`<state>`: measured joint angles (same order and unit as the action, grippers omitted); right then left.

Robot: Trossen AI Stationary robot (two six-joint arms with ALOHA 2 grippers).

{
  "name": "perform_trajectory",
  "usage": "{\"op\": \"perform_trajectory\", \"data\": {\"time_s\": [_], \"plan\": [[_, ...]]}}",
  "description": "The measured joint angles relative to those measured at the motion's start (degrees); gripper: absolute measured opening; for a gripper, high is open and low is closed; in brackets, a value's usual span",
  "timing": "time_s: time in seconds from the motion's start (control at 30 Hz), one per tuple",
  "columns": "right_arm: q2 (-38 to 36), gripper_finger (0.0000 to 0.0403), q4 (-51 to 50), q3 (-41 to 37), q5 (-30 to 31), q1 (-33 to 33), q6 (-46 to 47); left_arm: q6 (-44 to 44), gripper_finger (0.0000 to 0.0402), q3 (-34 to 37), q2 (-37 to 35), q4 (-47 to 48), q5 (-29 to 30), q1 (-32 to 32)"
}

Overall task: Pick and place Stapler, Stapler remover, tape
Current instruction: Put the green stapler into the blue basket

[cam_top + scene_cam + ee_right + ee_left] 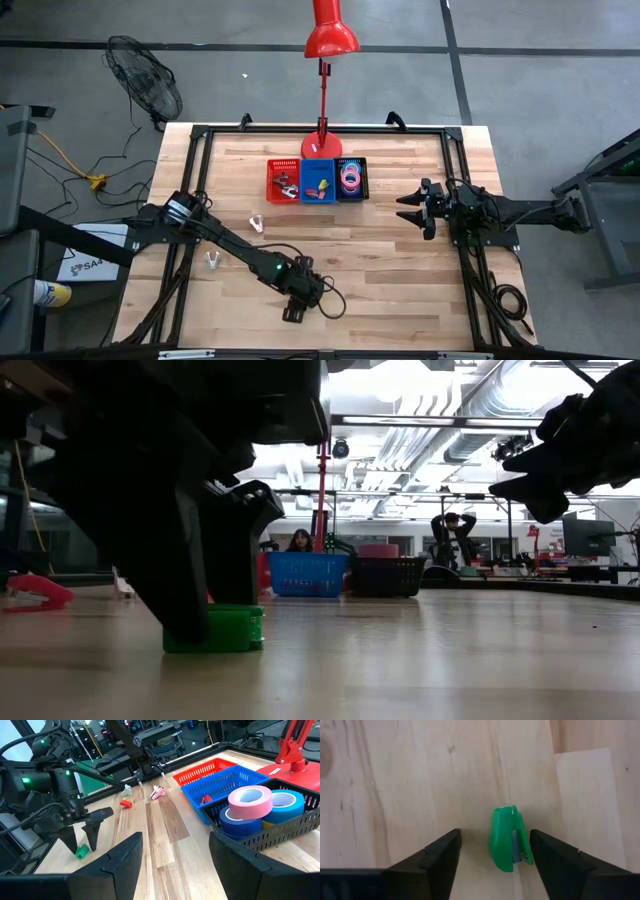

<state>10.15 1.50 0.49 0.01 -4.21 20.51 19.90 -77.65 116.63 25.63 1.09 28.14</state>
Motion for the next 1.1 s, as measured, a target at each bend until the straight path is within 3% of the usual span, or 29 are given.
{"op": "perform_trajectory", "data": {"time_s": [0.4, 0.67, 0.9, 1.1], "plan": [[0.00, 0.0220, 0.00, 0.00, 0.00, 0.00, 0.01, 0.07, 0.0055, 0.01, 0.16, 1.62, 0.47, -0.17], [0.00, 0.0220, 0.00, 0.00, 0.00, 0.00, 0.02, -5.49, 0.0053, -7.14, 0.86, 12.27, 2.29, -3.22], [0.00, 0.0220, 0.00, 0.00, 0.00, 0.00, 0.00, -14.78, 0.0053, -16.49, 0.73, 26.48, 8.89, -10.24], [-0.02, 0.0220, 0.00, 0.00, 0.00, 0.00, 0.01, -21.41, 0.0053, -20.89, 0.51, 33.29, 12.82, -17.34]]}}
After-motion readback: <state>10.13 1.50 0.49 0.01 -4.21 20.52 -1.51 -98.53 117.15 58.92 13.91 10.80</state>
